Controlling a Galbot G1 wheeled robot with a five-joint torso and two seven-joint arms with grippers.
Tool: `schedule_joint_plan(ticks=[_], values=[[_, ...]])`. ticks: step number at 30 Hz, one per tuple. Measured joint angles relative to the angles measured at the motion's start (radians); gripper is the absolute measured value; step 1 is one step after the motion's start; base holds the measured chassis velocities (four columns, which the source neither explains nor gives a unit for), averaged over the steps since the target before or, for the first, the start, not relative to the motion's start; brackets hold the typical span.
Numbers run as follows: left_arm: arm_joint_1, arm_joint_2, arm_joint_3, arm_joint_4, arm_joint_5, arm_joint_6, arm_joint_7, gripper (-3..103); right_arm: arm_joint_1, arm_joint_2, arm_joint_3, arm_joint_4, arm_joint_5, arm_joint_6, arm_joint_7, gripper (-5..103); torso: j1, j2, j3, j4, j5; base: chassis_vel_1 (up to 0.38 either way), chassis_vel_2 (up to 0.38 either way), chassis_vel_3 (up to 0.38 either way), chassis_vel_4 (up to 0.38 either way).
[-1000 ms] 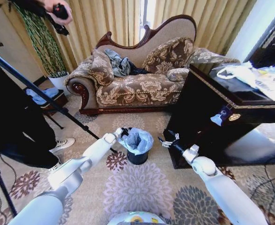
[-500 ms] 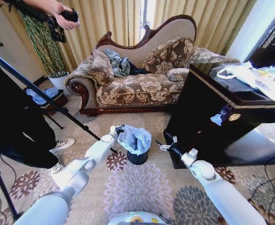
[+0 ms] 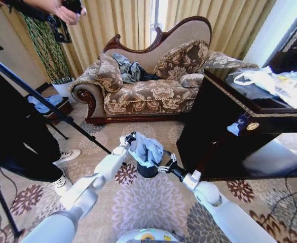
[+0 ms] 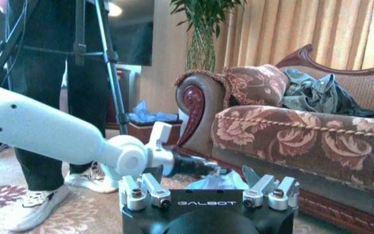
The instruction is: Place a garbage bag over the trash bin.
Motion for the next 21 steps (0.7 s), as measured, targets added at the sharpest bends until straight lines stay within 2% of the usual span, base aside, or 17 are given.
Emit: schedule_joint_plan(ticks=[2, 3, 7, 9, 10, 12, 13, 14, 15, 16, 18, 21], values=[[0.017, 0.007, -0.001, -0.008, -0.011, 0.021, 0.001, 42, -0.003, -0.003, -0.003, 0.006, 0.001, -0.006, 0.0, 80, 0.0, 0.0, 0.0, 0.0001, 0.0001, 0.0, 0.0, 0.0, 0.0], [0.017, 0.007, -0.001, -0.008, -0.011, 0.021, 0.001, 42, -0.003, -0.003, -0.003, 0.006, 0.001, -0.006, 0.0, 80, 0.0, 0.0, 0.0, 0.0001, 0.0001, 0.0, 0.0, 0.0, 0.0], [0.044, 0.005, -0.025, -0.027, -0.052, 0.015, 0.002, 64, -0.021, -0.01, -0.003, 0.01, -0.005, -0.007, 0.004, 80, 0.0, 0.0, 0.0, -0.0002, 0.0001, 0.0, 0.0, 0.0, 0.0], [0.046, 0.007, -0.025, -0.032, -0.062, 0.012, 0.002, 64, -0.021, -0.01, -0.004, 0.008, -0.011, -0.009, 0.012, 80, 0.0, 0.0, 0.0, -0.0003, 0.0, 0.0, 0.0, 0.0, 0.0], [0.05, 0.011, -0.026, -0.048, -0.083, 0.018, 0.003, 69, -0.014, -0.006, -0.01, 0.003, -0.018, -0.015, 0.025, 80, 0.0, 0.0, 0.0, -0.0005, -0.0003, 0.0, 0.0, 0.0, 0.0], [0.062, 0.026, -0.029, -0.101, -0.147, 0.06, 0.0, 80, 0.013, 0.007, -0.033, -0.008, -0.039, -0.035, 0.058, 79, 0.0, 0.0, 0.0, -0.0004, -0.0001, 0.0, 0.0, 0.0, 0.0], [0.062, 0.026, -0.029, -0.101, -0.147, 0.06, 0.0, 80, 0.013, 0.007, -0.033, -0.008, -0.039, -0.035, 0.058, 79, 0.0, 0.0, 0.0, -0.0004, -0.0001, 0.0, 0.0, 0.0, 0.0], [0.071, 0.04, -0.032, -0.139, -0.211, 0.099, -0.009, 85, 0.045, 0.017, -0.06, -0.023, -0.053, -0.057, 0.084, 77, 0.0, 0.0, 0.0, -0.0003, -0.0001, 0.0, 0.0, 0.0, 0.0], [0.075, 0.045, -0.036, -0.151, -0.237, 0.115, -0.02, 90, 0.07, 0.024, -0.081, -0.034, -0.06, -0.072, 0.098, 74, 0.0, 0.0, 0.0, -0.0001, 0.0002, 0.0, 0.0, 0.0, 0.0], [0.075, 0.045, -0.036, -0.151, -0.237, 0.115, -0.02, 90, 0.07, 0.024, -0.081, -0.034, -0.06, -0.072, 0.098, 74, 0.0, 0.0, 0.0, -0.0001, 0.0002, 0.0, 0.0, 0.0, 0.0], [0.08, 0.052, -0.054, -0.156, -0.261, 0.127, -0.054, 98, 0.124, 0.032, -0.125, -0.059, -0.073, -0.099, 0.106, 70, 0.0, 0.0, 0.0, -0.0001, 0.0, 0.0, 0.0, 0.0, 0.0], [0.082, 0.054, -0.067, -0.151, -0.285, 0.12, -0.078, 100, 0.169, 0.038, -0.159, -0.077, -0.078, -0.113, 0.106, 68, 0.0, 0.0, 0.0, 0.0001, -0.0001, 0.0, 0.0, 0.0, 0.0]])
